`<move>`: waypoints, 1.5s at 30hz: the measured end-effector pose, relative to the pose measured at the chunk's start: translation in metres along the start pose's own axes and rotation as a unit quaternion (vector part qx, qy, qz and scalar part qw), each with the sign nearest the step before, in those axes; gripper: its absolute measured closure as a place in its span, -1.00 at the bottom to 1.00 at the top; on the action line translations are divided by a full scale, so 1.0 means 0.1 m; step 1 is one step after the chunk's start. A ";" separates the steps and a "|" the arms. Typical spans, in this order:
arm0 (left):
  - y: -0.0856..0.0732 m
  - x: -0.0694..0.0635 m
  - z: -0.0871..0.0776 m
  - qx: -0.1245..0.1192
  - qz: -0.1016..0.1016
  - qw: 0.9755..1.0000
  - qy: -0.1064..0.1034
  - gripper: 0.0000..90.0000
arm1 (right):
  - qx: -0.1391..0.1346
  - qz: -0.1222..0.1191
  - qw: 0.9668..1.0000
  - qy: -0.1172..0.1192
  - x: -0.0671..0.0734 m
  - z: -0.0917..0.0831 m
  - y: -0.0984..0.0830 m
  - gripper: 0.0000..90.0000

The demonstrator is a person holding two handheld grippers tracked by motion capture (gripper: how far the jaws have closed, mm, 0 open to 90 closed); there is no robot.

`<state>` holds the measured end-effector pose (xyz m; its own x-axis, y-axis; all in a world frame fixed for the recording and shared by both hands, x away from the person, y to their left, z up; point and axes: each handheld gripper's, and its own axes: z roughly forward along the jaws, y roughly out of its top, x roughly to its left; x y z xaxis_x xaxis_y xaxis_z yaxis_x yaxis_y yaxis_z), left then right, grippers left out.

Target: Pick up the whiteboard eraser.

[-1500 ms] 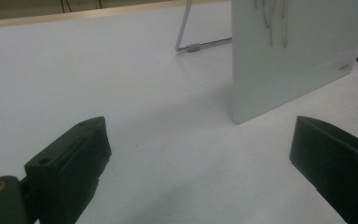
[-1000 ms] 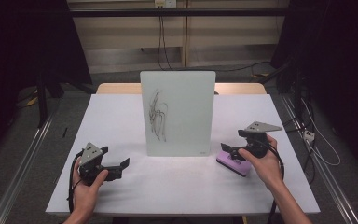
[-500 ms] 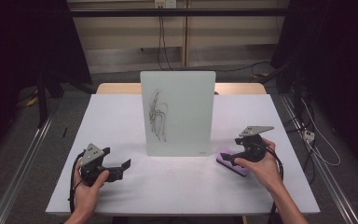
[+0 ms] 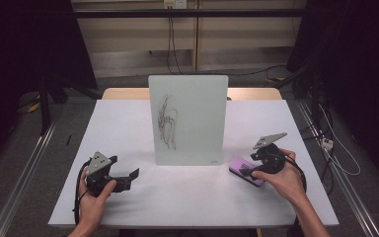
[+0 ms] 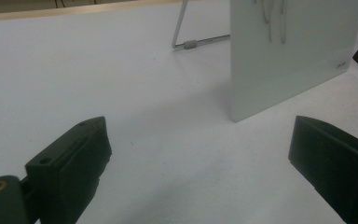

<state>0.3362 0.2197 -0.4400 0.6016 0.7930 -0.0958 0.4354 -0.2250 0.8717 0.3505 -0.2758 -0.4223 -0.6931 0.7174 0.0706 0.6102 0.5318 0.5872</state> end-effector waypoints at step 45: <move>0.01 0.01 -0.01 0.004 0.005 1.000 0.008 -0.89 | 0.077 -0.051 0.996 -0.002 0.05 0.14 0.07 -0.07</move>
<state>0.3368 0.2207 -0.4393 0.5949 0.7999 -0.0796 0.4356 -0.2375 0.8683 0.3570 -0.2625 -0.4287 -0.7533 0.6575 0.0140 0.5887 0.6647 0.4600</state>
